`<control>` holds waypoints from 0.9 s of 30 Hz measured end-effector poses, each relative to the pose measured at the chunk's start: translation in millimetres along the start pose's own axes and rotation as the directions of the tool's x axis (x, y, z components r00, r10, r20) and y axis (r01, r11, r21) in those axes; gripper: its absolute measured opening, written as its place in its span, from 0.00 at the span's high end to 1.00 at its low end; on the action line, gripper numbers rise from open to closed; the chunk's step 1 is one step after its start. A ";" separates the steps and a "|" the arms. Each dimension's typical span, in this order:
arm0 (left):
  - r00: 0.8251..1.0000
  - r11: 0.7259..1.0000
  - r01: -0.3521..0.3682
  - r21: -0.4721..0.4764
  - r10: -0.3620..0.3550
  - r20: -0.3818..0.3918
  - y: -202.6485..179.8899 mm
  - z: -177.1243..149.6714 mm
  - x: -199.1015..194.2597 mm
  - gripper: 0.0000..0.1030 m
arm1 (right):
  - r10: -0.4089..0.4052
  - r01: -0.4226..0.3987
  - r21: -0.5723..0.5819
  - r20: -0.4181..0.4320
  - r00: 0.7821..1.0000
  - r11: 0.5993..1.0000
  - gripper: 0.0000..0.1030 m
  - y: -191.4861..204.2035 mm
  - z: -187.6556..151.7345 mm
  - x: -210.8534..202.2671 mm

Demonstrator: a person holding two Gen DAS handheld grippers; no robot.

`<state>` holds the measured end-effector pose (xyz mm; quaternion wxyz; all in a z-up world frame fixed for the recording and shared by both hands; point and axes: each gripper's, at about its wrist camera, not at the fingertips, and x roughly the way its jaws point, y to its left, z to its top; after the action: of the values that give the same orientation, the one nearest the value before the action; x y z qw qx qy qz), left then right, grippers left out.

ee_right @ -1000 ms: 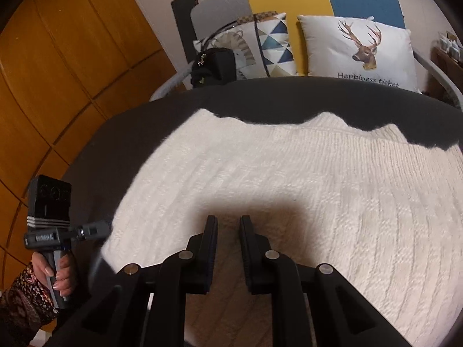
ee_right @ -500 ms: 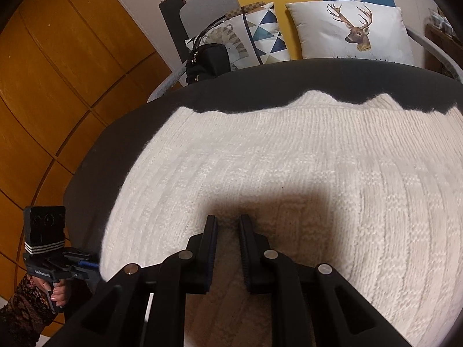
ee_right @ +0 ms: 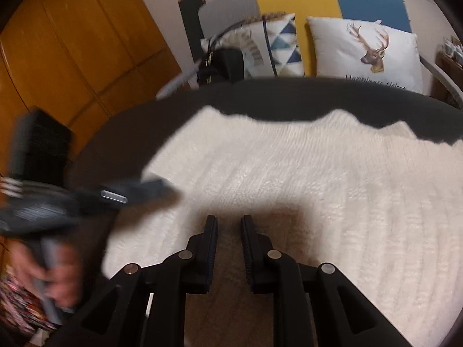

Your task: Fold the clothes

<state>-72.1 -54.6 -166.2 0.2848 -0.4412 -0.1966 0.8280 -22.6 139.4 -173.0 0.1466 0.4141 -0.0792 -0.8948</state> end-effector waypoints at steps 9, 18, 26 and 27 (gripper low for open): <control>0.989 0.978 -0.145 0.151 0.141 0.039 -12.0 -10.1 16.1 0.81 | -0.151 0.147 -0.046 -0.089 0.984 0.988 0.90 -51.3 1.5 16.0; 0.986 0.980 -0.155 0.126 0.145 0.083 -22.4 -2.4 21.9 0.80 | -0.090 0.086 0.227 0.010 0.996 0.970 0.93 -132.9 -13.3 -7.1; 0.960 0.952 -0.280 0.121 0.274 0.058 -29.6 17.4 52.1 0.44 | -0.255 0.268 0.109 -0.118 0.960 0.957 0.92 -162.7 37.4 19.5; 0.957 0.945 -0.290 0.151 0.282 0.073 -29.8 14.7 54.7 0.44 | -0.298 0.312 0.103 -0.136 0.945 0.944 0.95 -173.1 40.5 21.8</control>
<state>-100.1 2.2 -175.0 0.1913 -0.4198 -0.0704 0.8845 -101.0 296.5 -208.2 -0.0152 0.4821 -0.0604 -0.8739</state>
